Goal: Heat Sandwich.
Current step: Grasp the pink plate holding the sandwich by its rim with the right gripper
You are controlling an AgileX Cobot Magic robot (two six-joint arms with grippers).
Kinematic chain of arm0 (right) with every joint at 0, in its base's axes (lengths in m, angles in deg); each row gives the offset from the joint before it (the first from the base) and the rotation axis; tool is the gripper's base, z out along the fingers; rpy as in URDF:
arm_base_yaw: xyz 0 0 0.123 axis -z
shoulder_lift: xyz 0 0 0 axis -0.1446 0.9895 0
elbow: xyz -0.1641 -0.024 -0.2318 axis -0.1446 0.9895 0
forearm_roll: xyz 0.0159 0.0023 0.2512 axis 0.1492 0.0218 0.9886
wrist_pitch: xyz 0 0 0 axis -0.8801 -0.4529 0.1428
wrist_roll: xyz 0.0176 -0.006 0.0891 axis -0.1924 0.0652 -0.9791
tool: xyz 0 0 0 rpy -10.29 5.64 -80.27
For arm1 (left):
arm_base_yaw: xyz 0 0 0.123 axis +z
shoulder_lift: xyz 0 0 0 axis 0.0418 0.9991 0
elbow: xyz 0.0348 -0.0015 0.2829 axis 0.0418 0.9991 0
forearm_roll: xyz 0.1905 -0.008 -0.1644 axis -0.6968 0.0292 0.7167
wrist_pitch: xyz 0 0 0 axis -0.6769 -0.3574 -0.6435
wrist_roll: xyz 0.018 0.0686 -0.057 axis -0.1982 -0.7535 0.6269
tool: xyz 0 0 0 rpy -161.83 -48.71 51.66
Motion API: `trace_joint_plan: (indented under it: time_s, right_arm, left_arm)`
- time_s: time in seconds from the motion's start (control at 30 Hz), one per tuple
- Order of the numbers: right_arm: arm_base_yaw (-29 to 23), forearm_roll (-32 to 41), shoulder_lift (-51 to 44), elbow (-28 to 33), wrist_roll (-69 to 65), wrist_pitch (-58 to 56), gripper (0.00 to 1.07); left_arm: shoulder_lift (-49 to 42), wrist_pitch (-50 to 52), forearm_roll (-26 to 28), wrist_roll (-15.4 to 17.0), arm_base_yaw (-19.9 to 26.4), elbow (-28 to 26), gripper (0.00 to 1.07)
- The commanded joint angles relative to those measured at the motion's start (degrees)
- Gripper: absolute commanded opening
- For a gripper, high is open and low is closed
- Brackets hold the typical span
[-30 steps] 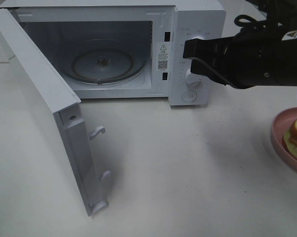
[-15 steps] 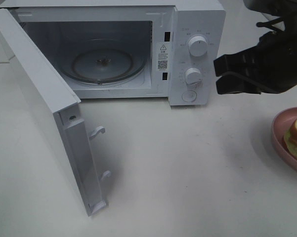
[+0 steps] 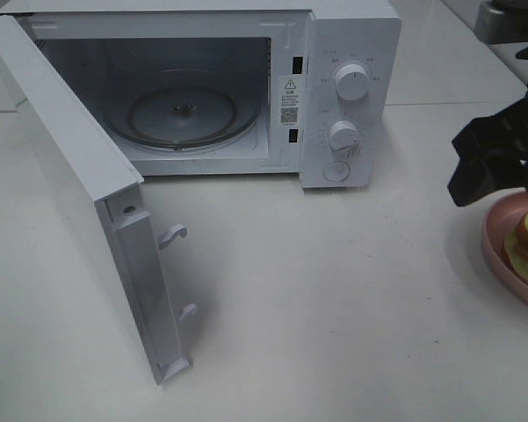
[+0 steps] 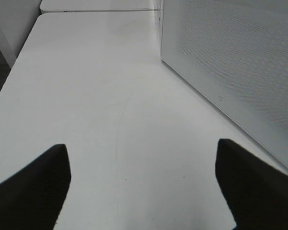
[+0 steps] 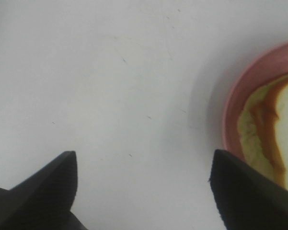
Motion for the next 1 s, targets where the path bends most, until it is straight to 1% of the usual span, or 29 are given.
trace_joint_plan:
  time_s: [0.03,0.3,0.37,0.4,0.47,0.53,0.63,0.87,1.0]
  right_arm:
    - [0.17,-5.39,1.38,-1.83,-2.98,-6.88,0.8]
    - [0.23,-6.02,8.48,-6.93,-7.45,-9.8,0.77]
    - [2.81,-3.84,11.75,-8.71,-7.79,-10.83,0.76]
    - [2.81,-3.84,11.75,-8.71,-7.79,-10.83,0.76]
    - [5.56,-2.98,14.15,-8.88,-7.73,-10.83,0.76]
    - [6.76,-3.61,15.41,-8.88,-7.51,-10.6,0.76]
    - [7.33,-4.64,16.67,-8.88,-7.1,-8.71,0.76]
    - [7.51,-4.53,19.71,-8.88,-7.1,-4.7,0.76]
    - [8.19,-4.58,23.78,-8.88,-7.1,-2.18,0.76]
  left_arm:
    - [-1.2,0.74,0.0,0.06,0.0,0.17,0.76]
    - [-1.2,0.74,0.0,0.06,0.0,0.17,0.76]
    - [-1.2,0.74,0.0,0.06,0.0,0.17,0.76]
    - [-1.2,0.74,0.0,0.06,0.0,0.17,0.76]
    - [-1.2,0.74,0.0,0.06,0.0,0.17,0.76]
    - [-1.2,0.74,0.0,0.06,0.0,0.17,0.76]
    - [-1.2,0.74,0.0,0.06,0.0,0.17,0.76]
    - [-1.2,0.74,0.0,0.06,0.0,0.17,0.76]
    - [-1.2,0.74,0.0,0.06,0.0,0.17,0.76]
